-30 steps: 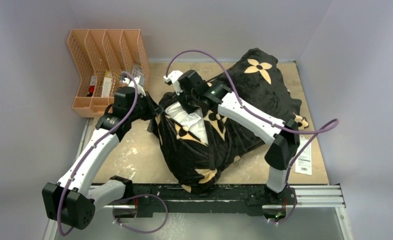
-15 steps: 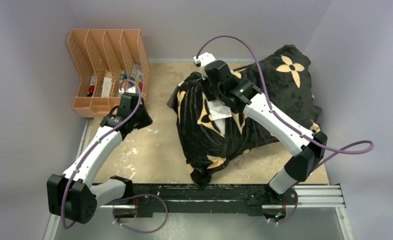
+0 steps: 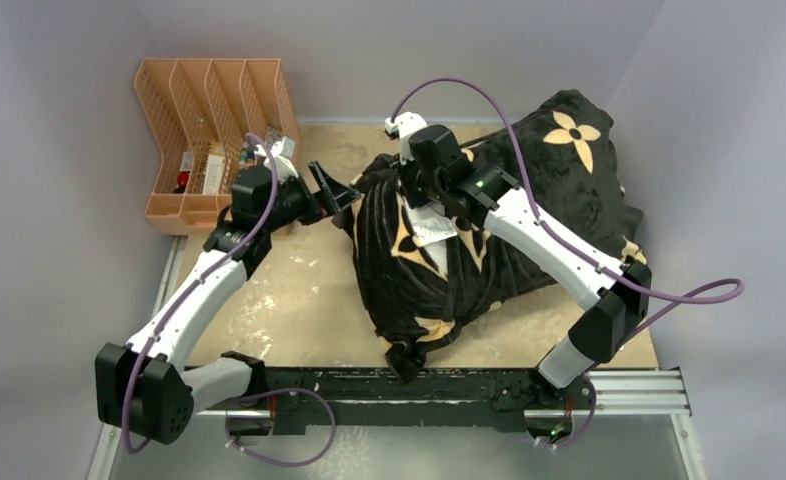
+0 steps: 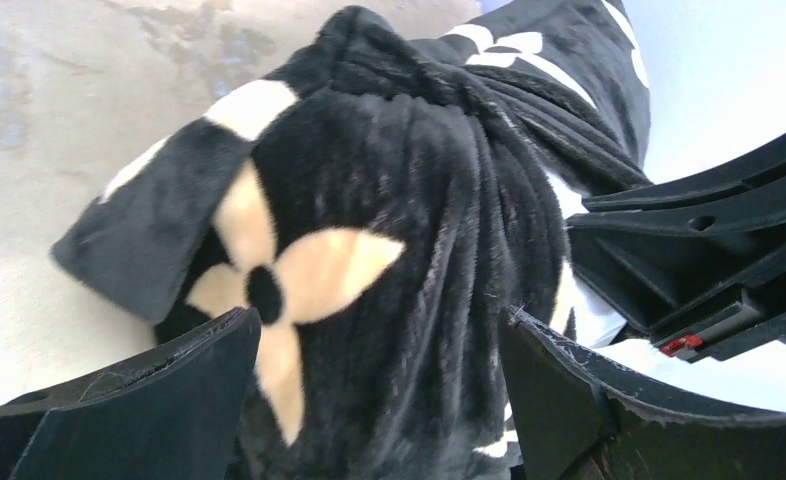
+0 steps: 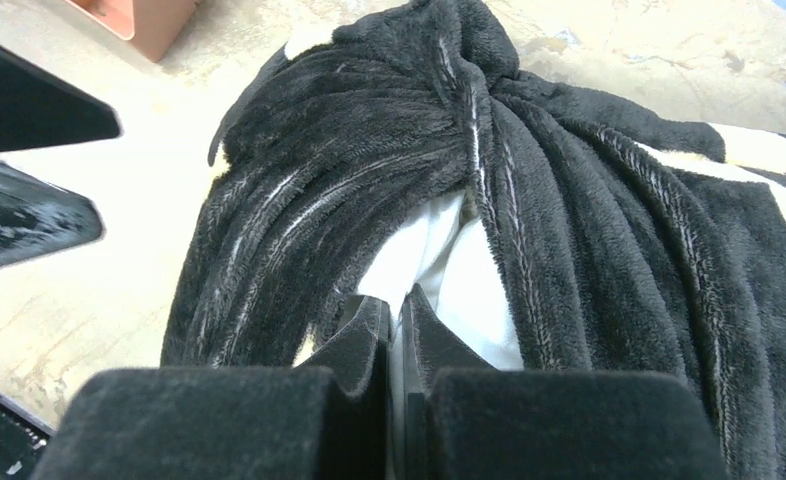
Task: Remove the pillowcase from the pillow
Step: Remove the pillow from the pillowcase.
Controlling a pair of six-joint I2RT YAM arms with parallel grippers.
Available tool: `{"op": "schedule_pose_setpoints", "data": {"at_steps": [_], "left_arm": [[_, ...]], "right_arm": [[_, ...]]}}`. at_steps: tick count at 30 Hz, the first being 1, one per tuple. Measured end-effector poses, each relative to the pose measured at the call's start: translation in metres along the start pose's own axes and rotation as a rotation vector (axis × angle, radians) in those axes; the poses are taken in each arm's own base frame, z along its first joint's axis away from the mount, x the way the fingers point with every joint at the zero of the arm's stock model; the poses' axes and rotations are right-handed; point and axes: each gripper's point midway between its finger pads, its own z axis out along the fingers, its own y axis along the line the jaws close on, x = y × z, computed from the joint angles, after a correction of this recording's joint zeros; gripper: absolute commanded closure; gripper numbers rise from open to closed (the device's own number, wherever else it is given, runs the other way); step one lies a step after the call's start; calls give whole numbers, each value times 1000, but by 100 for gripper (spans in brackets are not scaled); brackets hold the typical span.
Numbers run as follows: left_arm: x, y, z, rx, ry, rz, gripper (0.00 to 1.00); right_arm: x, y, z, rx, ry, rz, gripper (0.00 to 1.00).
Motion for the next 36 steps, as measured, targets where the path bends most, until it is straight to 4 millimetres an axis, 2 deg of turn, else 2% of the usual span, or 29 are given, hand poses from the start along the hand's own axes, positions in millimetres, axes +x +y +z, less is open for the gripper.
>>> {"op": "schedule_pose_setpoints", "data": {"at_steps": [2, 6, 7, 9, 11, 12, 15, 19, 24, 26, 30, 33, 36], "left_arm": [[3, -7, 8, 31, 16, 0, 12], [27, -31, 30, 33, 130, 75, 25], [34, -39, 36, 35, 156, 105, 34], [47, -41, 45, 19, 192, 152, 61], [51, -28, 47, -43, 195, 178, 90], [51, -19, 47, -82, 190, 187, 100], [46, -1, 46, -194, 154, 208, 100], [39, 12, 40, -309, 95, 212, 100], [30, 25, 27, -369, 31, 176, 100], [27, 40, 22, -374, 28, 134, 100], [15, 87, 9, -383, 30, -11, 100], [15, 95, 6, -368, 55, -52, 100], [22, 97, 13, -339, 100, -74, 100]], "right_arm": [[0, 2, 0, -10, 0, 2, 100], [-1, 4, 0, -22, -3, 11, 100], [-1, 4, 0, -24, -2, 12, 100], [-1, 4, 0, -25, -1, 17, 100], [0, 4, 0, -25, 0, 18, 100], [0, 4, 0, -25, 1, 20, 100], [0, 6, 0, -33, 2, 25, 100], [0, 7, 0, -28, 0, 28, 100], [-2, 10, -1, -16, -11, 39, 100], [-3, 16, -1, -36, -14, 38, 100], [-5, 30, 4, -106, -35, 41, 100], [-4, 43, 6, -163, -50, 36, 100], [-2, 45, 4, -192, -67, 41, 100]]}}
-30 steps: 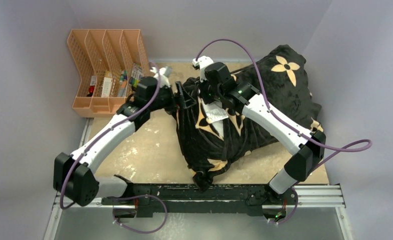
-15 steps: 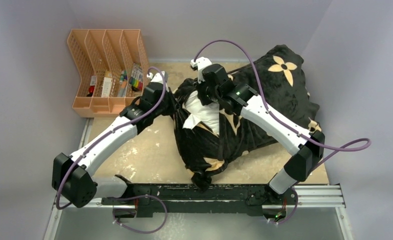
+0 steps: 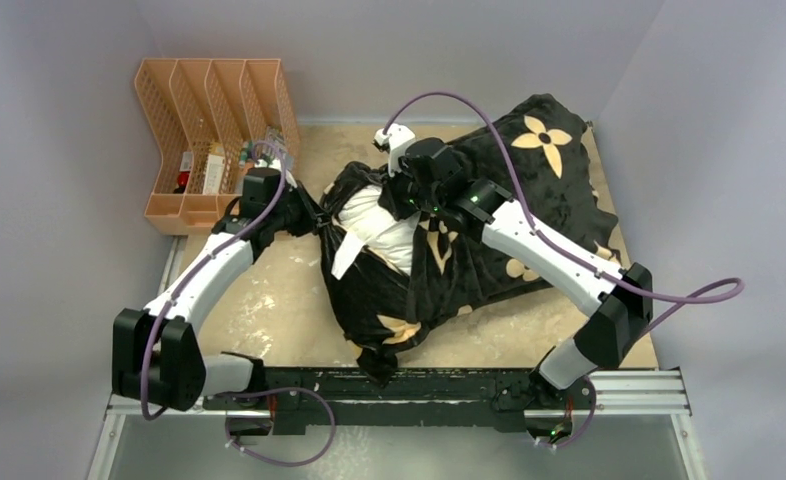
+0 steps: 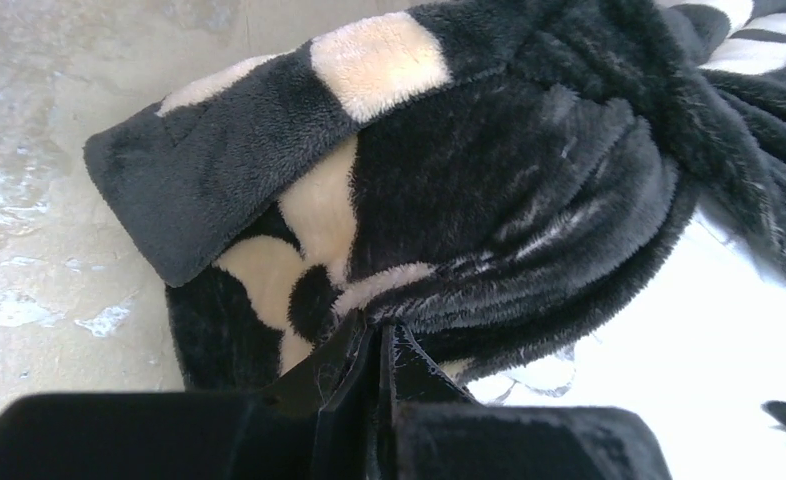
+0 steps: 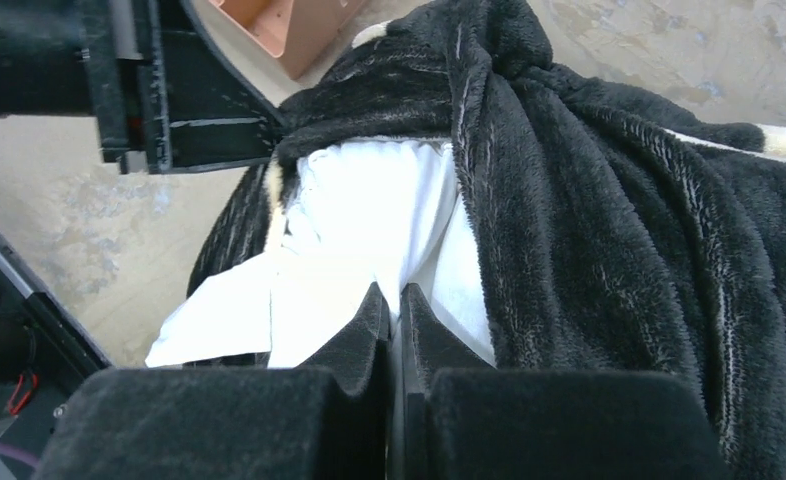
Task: Remove the pillowcase from the pillow
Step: Remove the pillow from the pillowcase.
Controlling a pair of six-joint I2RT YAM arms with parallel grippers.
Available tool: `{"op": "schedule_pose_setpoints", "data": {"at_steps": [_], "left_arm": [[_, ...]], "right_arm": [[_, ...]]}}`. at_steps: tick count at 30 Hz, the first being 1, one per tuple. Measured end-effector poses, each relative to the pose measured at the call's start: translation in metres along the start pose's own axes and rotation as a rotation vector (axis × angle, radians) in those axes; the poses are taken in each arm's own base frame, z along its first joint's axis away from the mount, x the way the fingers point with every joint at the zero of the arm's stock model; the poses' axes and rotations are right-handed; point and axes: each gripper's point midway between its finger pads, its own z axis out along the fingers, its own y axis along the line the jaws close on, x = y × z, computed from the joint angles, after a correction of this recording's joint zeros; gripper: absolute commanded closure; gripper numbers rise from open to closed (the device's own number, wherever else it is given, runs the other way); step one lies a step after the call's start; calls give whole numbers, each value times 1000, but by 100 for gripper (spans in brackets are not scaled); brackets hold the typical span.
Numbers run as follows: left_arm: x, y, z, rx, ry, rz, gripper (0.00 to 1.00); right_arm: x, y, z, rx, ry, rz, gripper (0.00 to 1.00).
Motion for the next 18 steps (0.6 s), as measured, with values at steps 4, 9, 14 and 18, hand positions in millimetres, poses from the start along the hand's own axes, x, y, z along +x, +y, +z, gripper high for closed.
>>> {"op": "schedule_pose_setpoints", "data": {"at_steps": [4, 9, 14, 18], "left_arm": [[7, 3, 10, 8, 41, -14, 100], [13, 4, 15, 23, 48, -53, 100], [14, 15, 25, 48, 67, -106, 100], [4, 57, 38, -67, 31, -147, 99]], "right_arm": [[3, 3, -5, -27, -24, 1, 100], [-1, 5, -18, -49, -76, 3, 100], [-3, 7, -44, -114, -145, 11, 100], [-49, 17, -98, -190, -319, -7, 100]]}}
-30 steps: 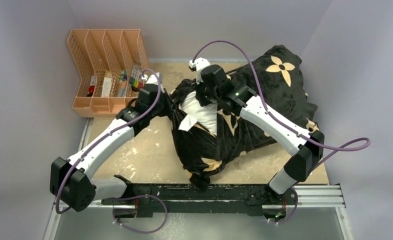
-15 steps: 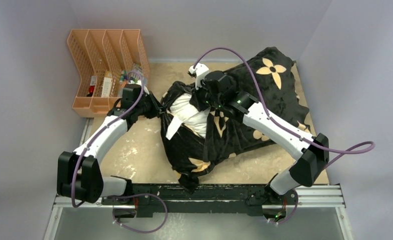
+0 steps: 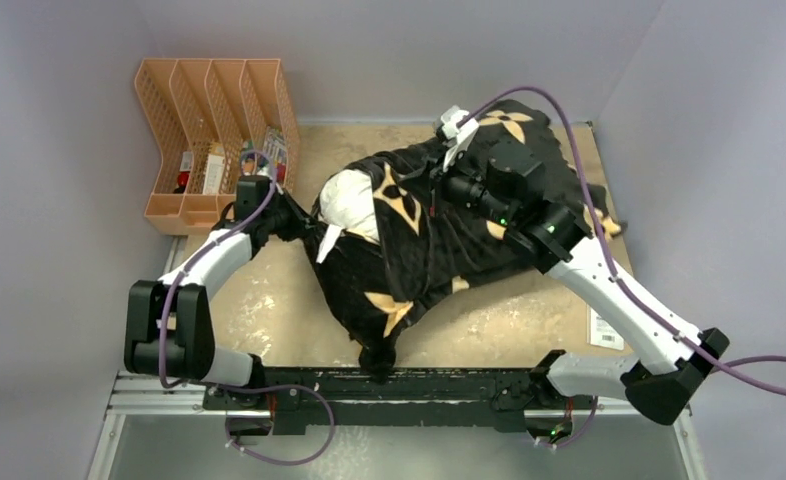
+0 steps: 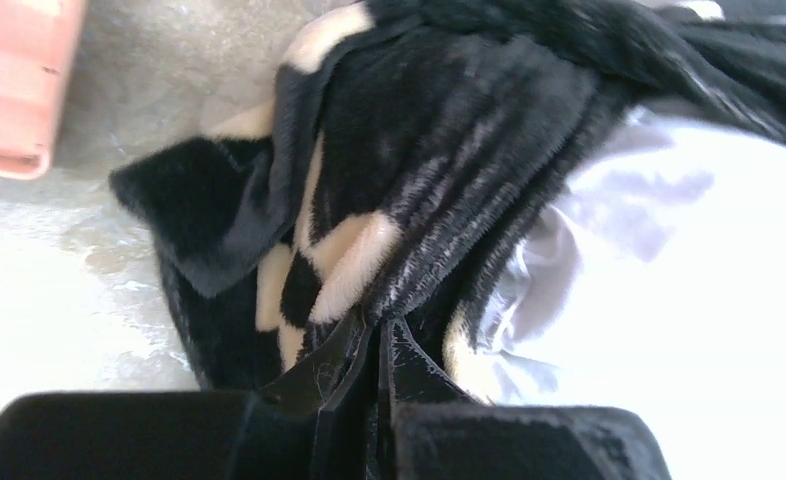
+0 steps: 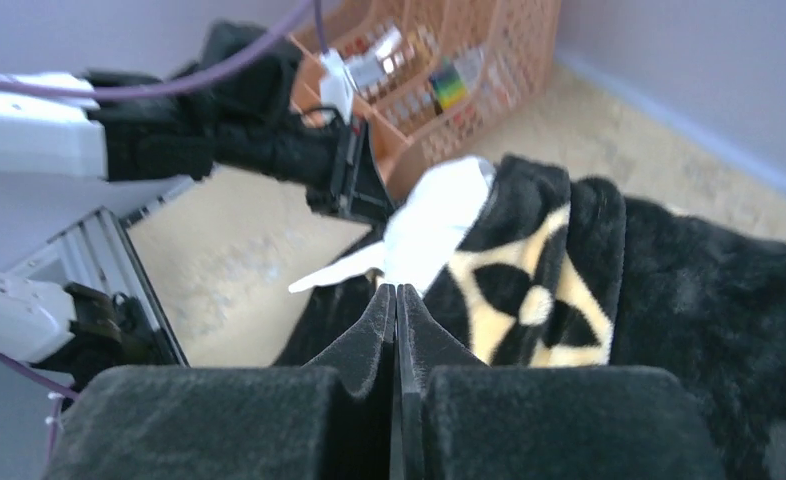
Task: Remove the pillowcase from the pillow
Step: Remove the pillow from the pillowcase.
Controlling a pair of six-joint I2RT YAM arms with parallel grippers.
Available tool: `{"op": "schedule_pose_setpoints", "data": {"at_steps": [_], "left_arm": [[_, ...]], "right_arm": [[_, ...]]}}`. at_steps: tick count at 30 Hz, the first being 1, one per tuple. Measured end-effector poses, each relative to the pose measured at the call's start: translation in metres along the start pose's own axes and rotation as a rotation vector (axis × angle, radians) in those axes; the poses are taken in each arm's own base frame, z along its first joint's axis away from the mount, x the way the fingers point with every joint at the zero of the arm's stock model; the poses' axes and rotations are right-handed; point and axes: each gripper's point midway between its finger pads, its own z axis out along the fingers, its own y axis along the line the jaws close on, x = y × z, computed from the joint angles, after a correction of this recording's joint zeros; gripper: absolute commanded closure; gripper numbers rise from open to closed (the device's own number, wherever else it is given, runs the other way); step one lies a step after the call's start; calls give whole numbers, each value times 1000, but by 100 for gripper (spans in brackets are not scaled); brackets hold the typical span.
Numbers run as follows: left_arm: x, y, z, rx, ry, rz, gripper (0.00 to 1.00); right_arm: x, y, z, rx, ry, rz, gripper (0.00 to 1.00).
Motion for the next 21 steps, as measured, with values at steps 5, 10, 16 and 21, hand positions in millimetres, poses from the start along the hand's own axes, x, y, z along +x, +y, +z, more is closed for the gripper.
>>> {"op": "schedule_pose_setpoints", "data": {"at_steps": [5, 10, 16, 21], "left_arm": [[-10, -10, -26, 12, -59, 85, 62], [-17, -16, -50, -17, -97, 157, 31], [-12, 0, -74, -115, -110, 163, 23], [-5, -4, -110, -124, -133, 181, 23]], "right_arm": [[-31, 6, 9, -21, -38, -23, 94], [35, -13, 50, 42, 193, 16, 37], [104, -10, 46, 168, 438, 1, 27], [133, 9, 22, 269, 486, -10, 27]]}}
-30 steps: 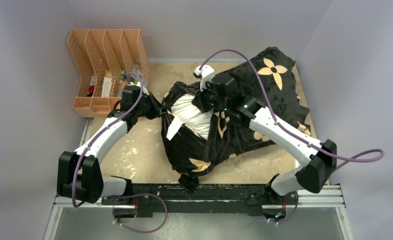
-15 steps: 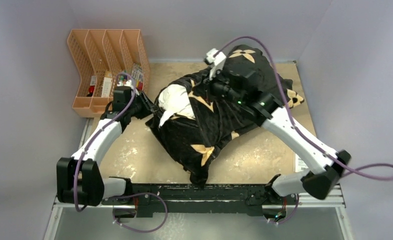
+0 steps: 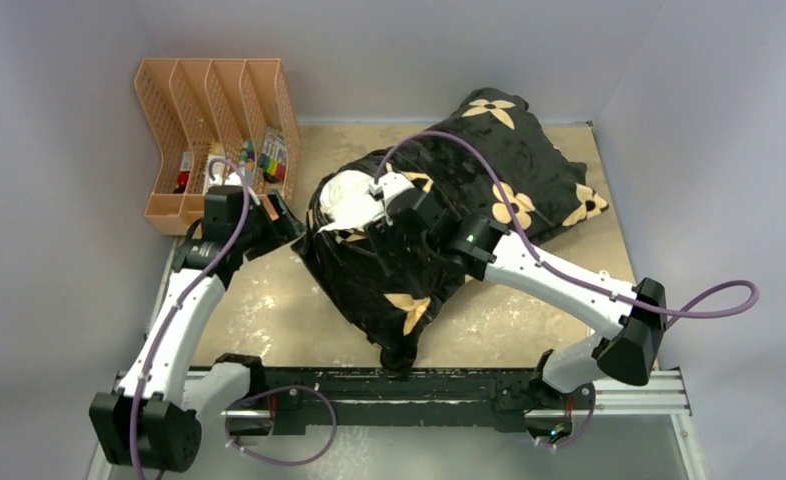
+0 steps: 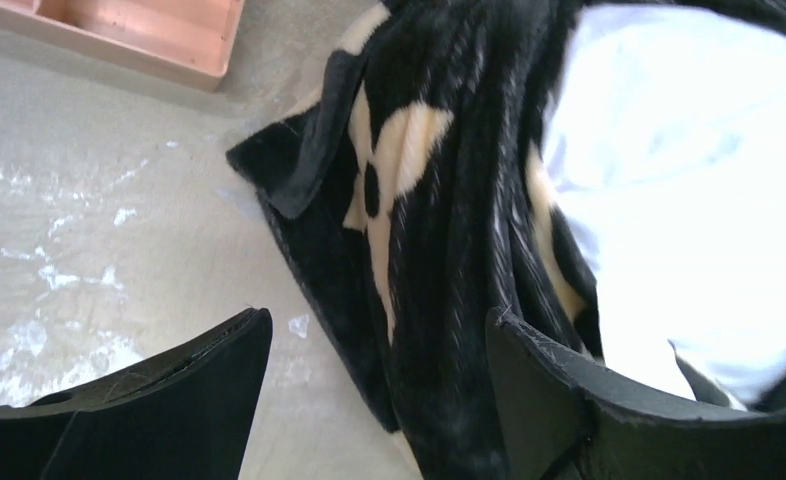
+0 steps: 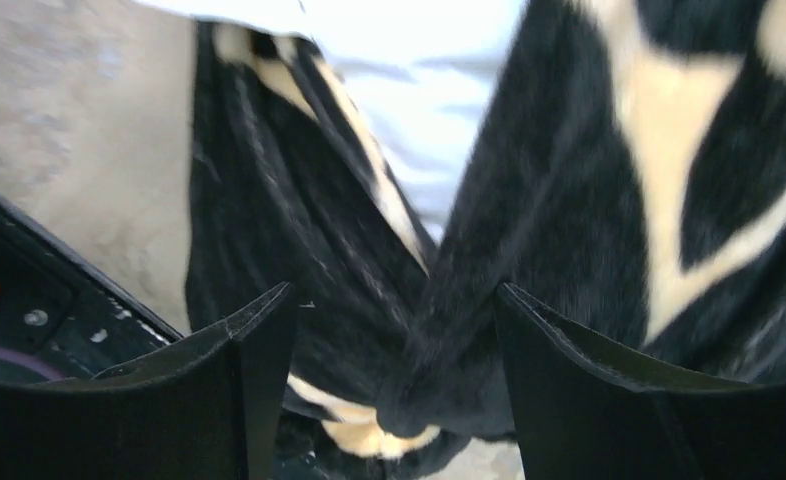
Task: Remove the pillowcase from the pillow
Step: Remove the pillow from the pillowcase.
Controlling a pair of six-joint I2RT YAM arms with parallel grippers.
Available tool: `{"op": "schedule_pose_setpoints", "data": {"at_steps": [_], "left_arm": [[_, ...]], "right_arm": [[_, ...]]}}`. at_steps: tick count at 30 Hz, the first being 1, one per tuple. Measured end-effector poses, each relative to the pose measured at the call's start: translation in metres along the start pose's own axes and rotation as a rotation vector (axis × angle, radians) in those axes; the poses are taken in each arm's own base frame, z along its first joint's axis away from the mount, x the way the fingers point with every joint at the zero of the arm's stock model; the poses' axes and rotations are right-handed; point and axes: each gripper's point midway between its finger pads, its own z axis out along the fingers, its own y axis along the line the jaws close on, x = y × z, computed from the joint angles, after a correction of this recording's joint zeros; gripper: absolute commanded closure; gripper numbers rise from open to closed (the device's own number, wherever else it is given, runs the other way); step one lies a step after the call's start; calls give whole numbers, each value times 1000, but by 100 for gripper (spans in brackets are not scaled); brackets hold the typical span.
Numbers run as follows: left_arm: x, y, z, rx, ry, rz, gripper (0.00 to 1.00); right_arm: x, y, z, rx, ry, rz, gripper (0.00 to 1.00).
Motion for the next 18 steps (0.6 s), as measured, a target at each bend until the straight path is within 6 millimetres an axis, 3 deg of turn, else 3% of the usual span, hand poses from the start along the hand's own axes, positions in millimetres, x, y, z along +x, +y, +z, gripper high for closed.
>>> {"op": "schedule_pose_setpoints", "data": {"at_steps": [2, 5, 7, 9, 14, 18], "left_arm": [[4, -4, -14, 19, -2, 6, 26], [17, -20, -28, 86, 8, 29, 29], [37, -38, -35, 145, 43, 58, 29], [59, -57, -41, 198, 87, 96, 29], [102, -90, -48, 256, 164, 167, 29], [126, -117, -43, 271, 165, 182, 25]], "right_arm": [[17, -5, -1, 57, 29, 20, 29], [37, -25, 0, 172, 59, 76, 48], [43, -34, -3, 210, 49, 103, 79], [44, -42, -9, 237, 16, 126, 100], [34, -57, -27, 239, -93, 207, 100], [29, -73, -27, 213, -145, 305, 100]]}}
